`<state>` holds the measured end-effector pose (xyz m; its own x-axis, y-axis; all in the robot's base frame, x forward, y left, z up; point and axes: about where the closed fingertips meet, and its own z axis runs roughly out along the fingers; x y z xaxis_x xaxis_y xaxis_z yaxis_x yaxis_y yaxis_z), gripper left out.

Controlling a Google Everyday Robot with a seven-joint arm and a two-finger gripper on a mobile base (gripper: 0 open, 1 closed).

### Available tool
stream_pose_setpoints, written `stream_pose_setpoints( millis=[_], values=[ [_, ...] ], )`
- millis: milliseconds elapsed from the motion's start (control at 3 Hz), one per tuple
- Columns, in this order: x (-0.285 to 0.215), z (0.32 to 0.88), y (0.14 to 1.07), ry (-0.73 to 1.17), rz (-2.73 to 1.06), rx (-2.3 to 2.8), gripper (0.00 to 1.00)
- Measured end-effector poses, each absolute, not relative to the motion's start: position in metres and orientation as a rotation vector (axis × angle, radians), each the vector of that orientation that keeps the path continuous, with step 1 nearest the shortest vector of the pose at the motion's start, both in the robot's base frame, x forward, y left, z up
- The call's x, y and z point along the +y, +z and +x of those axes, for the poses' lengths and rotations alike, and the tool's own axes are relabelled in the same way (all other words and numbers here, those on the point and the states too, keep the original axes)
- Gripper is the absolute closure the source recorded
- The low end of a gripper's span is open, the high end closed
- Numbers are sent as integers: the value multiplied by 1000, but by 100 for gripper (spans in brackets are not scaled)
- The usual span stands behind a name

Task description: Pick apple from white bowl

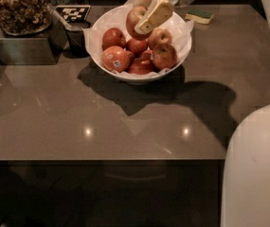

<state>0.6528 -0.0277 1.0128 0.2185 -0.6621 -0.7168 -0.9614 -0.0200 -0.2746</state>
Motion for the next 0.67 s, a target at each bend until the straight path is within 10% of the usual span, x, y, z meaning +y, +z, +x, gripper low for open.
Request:
stream_pose_setpoints(
  millis=[667],
  values=[
    [-33, 633, 1072, 432, -1768, 1406, 100]
  ],
)
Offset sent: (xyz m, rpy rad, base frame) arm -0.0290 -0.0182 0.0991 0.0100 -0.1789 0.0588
